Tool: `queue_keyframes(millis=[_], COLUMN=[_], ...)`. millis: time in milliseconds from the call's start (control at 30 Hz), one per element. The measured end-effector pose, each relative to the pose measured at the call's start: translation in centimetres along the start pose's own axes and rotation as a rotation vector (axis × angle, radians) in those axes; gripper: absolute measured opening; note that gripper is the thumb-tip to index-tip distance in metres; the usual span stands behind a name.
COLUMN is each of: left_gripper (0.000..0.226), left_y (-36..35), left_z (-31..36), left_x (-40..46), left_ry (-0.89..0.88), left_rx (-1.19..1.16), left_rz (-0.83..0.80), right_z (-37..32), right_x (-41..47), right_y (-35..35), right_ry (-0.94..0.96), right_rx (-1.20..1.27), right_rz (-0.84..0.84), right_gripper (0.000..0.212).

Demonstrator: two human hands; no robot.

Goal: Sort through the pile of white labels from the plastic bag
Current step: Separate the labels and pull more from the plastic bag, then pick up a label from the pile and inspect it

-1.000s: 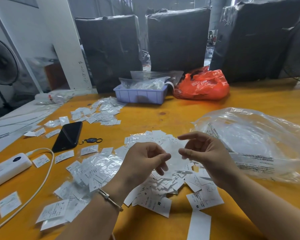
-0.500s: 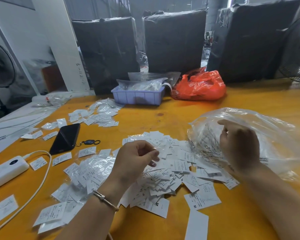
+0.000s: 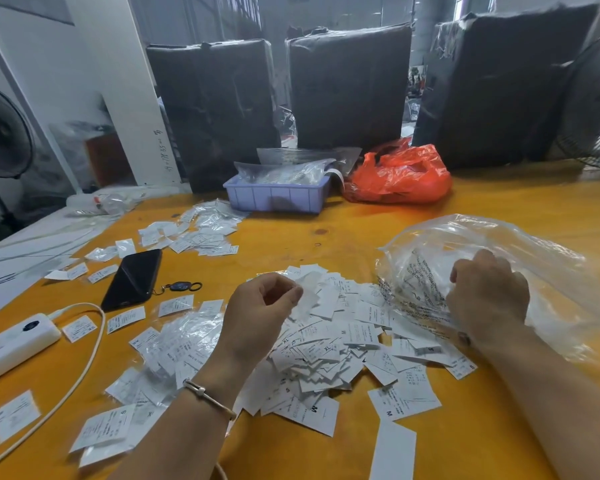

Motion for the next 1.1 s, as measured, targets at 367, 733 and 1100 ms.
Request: queue_keyframes(millis=[367,733,1100], left_gripper=[0.009,0.008,0.007], left_y=[2.2,2.2,1.9], left_z=[-0.9,-1.7,-1.4], left_x=[1.3,1.5,1.3], left_ry=[0.05,0.101,0.164], left_rx=[-0.078,-0.055,-0.124], left_rz=[0.188,0.161,0.113], right_z=[-9.9,-19.3,-16.5], right_x=[-5.2,-5.6,-4.5], right_y=[4.7,0.8,0.6], right_ry=[0.541,0.586,0.223], right_rx=[0.793,0.573,0.952], right_rz=[0.174,-0.181,-0.352], right_gripper=[0.026,0.047,0.027])
Point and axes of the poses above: each hand's wrist, its own x-axis towards the middle knuckle, its own y-axis out of the back of the hand, z = x × y, the point moved 8 cm from there along x, towards the middle knuckle, and after that the axes turned 15 degrees about z, right-handed, at the moved point
